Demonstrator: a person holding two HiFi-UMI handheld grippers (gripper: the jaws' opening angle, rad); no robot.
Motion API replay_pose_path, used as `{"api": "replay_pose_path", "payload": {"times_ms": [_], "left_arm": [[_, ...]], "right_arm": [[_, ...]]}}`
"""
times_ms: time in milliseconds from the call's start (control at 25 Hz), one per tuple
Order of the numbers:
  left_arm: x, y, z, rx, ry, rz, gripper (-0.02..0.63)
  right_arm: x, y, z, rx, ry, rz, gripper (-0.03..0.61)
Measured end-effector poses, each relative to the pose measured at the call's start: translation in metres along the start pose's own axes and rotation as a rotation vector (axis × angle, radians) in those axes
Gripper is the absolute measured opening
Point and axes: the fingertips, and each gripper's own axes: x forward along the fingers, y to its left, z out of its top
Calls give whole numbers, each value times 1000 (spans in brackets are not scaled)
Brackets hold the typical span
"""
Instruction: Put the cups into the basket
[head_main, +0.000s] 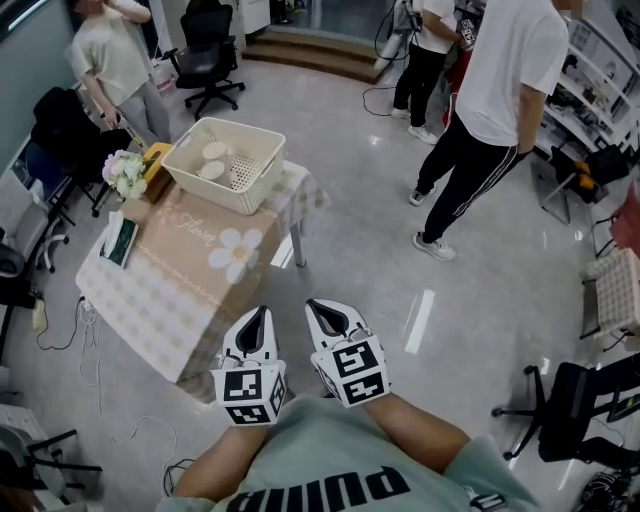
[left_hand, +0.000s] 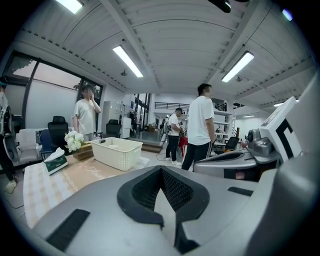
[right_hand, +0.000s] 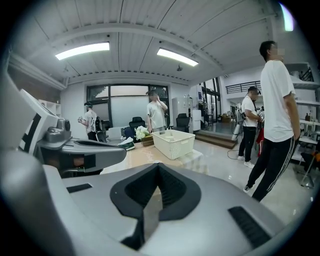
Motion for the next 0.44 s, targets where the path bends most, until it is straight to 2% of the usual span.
{"api": "replay_pose_path", "payload": {"times_ms": [440], "left_arm": [[-11, 32, -3, -4, -2, -12, -3]], "right_arm": [[15, 27, 2, -8, 0, -21, 11]]}}
